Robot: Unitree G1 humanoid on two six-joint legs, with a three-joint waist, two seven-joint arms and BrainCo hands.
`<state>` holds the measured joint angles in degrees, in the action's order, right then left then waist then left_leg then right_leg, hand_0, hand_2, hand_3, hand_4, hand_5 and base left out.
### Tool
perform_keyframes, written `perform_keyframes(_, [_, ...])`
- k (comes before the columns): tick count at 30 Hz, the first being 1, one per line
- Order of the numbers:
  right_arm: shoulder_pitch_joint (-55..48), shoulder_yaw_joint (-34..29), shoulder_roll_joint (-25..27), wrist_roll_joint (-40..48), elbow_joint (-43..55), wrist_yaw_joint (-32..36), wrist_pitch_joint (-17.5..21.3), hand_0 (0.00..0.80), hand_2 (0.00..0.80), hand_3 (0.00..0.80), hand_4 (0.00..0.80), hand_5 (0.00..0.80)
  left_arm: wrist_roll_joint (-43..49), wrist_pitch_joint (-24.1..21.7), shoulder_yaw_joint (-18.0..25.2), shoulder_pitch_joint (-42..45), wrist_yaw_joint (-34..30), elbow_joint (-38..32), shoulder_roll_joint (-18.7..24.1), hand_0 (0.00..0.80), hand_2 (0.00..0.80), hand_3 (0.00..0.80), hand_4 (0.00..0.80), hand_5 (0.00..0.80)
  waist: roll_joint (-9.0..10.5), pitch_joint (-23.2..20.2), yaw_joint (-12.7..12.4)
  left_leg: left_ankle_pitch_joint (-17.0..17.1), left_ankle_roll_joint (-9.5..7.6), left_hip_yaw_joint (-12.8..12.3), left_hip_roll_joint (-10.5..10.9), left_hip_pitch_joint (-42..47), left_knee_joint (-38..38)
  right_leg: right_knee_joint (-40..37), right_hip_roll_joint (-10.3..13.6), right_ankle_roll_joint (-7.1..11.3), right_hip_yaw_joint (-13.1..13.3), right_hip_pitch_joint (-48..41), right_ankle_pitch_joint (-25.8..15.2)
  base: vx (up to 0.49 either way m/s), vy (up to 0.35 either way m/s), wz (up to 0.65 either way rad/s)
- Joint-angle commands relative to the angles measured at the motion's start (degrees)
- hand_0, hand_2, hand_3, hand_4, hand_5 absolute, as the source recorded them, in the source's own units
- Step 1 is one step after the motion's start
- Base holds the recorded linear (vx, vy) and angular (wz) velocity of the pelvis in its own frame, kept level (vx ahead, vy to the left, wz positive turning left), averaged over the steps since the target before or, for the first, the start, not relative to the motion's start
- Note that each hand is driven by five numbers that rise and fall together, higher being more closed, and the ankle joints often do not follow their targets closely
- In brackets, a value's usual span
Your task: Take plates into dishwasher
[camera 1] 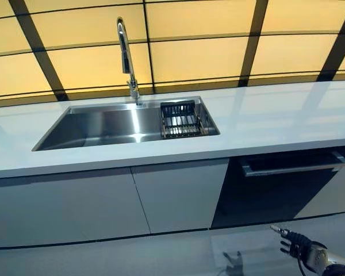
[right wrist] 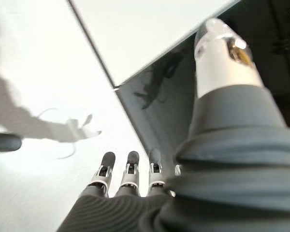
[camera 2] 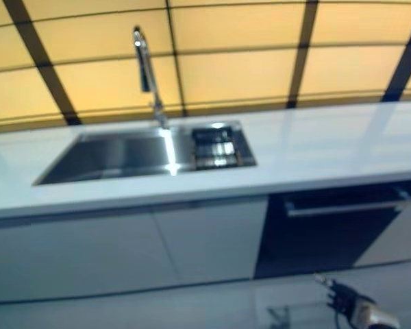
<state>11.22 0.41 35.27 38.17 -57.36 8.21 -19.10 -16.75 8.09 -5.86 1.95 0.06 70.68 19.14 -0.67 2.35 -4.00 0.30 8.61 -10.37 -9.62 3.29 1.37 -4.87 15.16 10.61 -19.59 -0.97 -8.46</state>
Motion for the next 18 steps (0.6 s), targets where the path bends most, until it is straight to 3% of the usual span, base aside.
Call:
perform_keyframes(1, [2.52,-0.49,-2.52,-1.14,-2.06,1.26,1.75,0.000,0.000,0.000,0.000,0.000,-1.26,-0.31,-0.10,-4.30,1.19,2.00,2.33,0.000,0.000,0.000,0.000,0.000,2.19,1.80,-0.95,3.35,-2.26,-0.50,3.13,-1.93,3.63,0.93,-2.01,0.41,-1.31,-3.54,2.73,0.005,0.017,0.09])
perform_keyframes(9, [-3.14,1.46,-12.13,-2.68,-5.43,-0.54,4.79,0.000,0.000,0.000,0.000,0.000,-2.45,3.23,0.54,-5.45,1.50,1.04,0.69,0.000,0.000,0.000,0.000,0.000,2.62,1.27,-1.22,2.48,-2.80,-0.77,2.95,-0.61,3.63,1.92,-1.28,0.76,-2.37,-4.47,3.49,0.027,-0.015,0.08])
perform_keyframes(13, [-4.24,1.63,-14.52,-2.23,-6.61,-0.44,7.15,0.000,0.000,0.000,0.000,0.000,-3.34,3.81,0.80,-4.65,-0.52,0.54,-0.15,0.000,0.000,0.000,0.000,0.000,2.43,1.34,-1.55,2.05,-3.02,-0.56,2.84,-0.08,3.63,2.33,-0.84,1.04,-2.74,-4.81,3.71,0.021,-0.014,0.03])
perform_keyframes(18, [-4.78,1.67,-15.89,-0.47,-5.53,-3.50,7.39,0.000,0.000,0.000,0.000,0.000,-3.31,3.75,1.13,-3.16,-0.53,0.42,-0.59,0.000,0.000,0.000,0.000,0.000,2.37,1.45,-1.62,1.67,-3.11,-0.37,2.90,0.23,3.63,2.27,-0.81,1.23,-2.56,-4.97,3.77,0.006,-0.005,0.02])
